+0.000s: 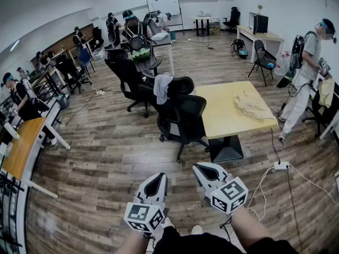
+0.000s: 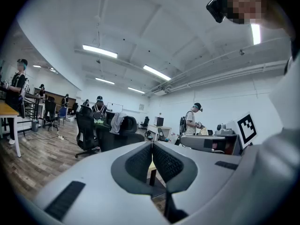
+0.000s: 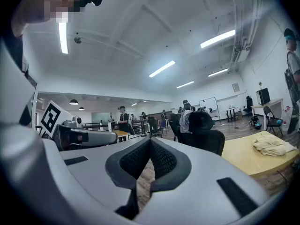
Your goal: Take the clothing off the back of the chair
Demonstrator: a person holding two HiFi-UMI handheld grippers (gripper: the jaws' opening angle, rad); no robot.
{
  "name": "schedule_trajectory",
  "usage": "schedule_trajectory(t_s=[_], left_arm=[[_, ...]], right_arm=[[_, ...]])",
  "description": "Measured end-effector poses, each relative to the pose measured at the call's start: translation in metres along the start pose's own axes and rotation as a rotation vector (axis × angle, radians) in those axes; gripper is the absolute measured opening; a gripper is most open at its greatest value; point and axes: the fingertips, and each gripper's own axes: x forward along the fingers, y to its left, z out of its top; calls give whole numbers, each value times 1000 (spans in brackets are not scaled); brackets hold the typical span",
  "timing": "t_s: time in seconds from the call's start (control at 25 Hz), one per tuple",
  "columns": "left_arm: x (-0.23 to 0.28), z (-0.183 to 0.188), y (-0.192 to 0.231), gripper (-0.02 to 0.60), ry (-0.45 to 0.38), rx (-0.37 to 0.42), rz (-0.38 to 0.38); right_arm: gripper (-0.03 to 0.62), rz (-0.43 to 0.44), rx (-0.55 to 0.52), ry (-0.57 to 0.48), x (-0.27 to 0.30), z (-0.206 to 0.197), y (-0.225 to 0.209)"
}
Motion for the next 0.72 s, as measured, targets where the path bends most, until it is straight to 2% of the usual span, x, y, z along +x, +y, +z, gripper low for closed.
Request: schedule_trajectory(t_s=[0.72], left_arm=[[5,0,17,18,1,-7,3]], right_arm=[[12,18,-11,-12,17,3,3]])
